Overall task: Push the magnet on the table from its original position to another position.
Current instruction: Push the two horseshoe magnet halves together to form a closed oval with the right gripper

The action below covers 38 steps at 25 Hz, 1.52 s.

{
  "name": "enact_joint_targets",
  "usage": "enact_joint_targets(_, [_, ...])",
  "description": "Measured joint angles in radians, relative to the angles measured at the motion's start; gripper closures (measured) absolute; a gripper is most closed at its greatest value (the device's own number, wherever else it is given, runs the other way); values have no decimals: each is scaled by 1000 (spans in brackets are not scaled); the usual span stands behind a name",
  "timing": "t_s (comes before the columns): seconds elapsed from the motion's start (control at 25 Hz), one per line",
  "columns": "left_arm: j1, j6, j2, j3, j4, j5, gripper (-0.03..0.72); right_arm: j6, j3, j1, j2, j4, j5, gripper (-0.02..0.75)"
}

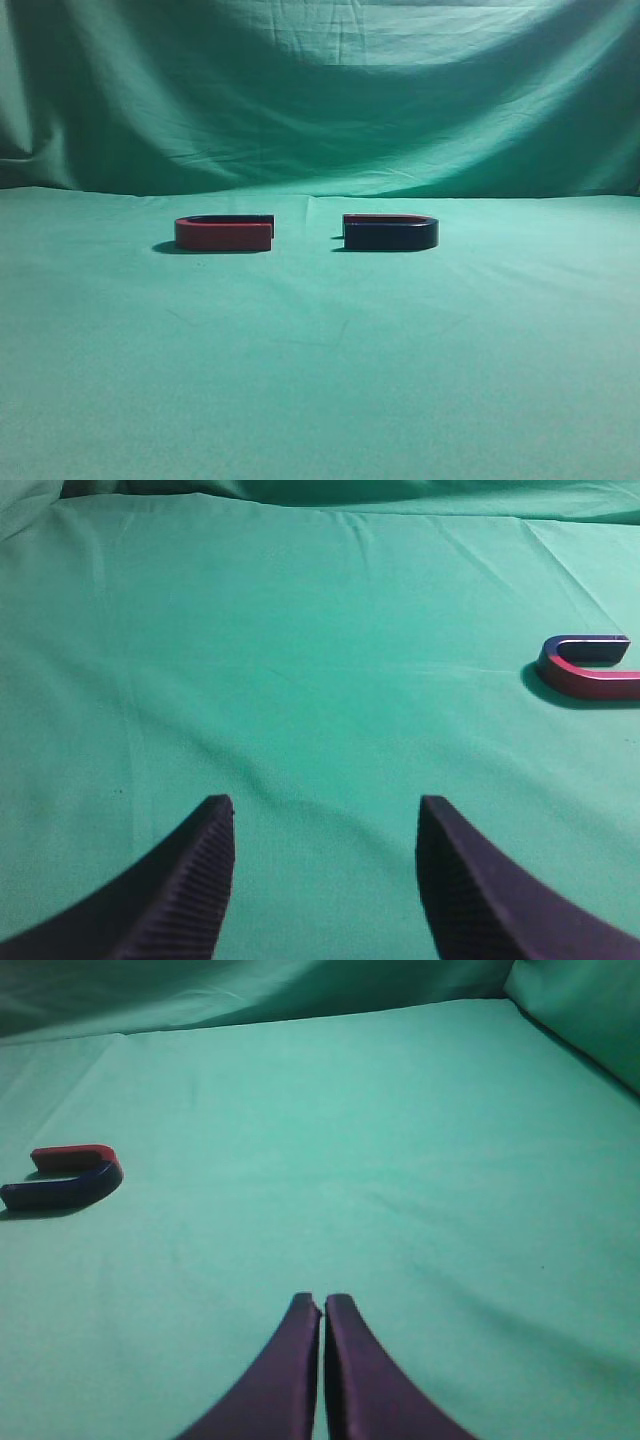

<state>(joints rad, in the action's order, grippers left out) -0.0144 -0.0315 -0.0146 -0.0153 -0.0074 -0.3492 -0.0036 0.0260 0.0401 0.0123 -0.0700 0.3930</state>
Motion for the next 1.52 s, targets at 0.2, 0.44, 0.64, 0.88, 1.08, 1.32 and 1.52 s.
enact_joint_targets(0.2, [0,0,0,0,0,0,316,0,0,0,0,0,0,738])
enact_joint_targets(0.44, [0,0,0,0,0,0,316,-18,2,0,0,-2,-27,738])
enact_joint_targets(0.64, [0,0,0,0,0,0,316,4,2,0,0,-109,-221,738])
enact_joint_targets(0.88, [0,0,0,0,0,0,316,8,2,0,0,-181,-515,738])
enact_joint_targets(1.08, [0,0,0,0,0,0,316,-12,-88,0,0,-92,-422,738])
enact_joint_targets(1.32, [0,0,0,0,0,0,316,-96,-323,0,-211,-53,-216,738])
enact_joint_targets(1.52, [0,0,0,0,0,0,316,-112,-528,0,-479,-49,14,738])
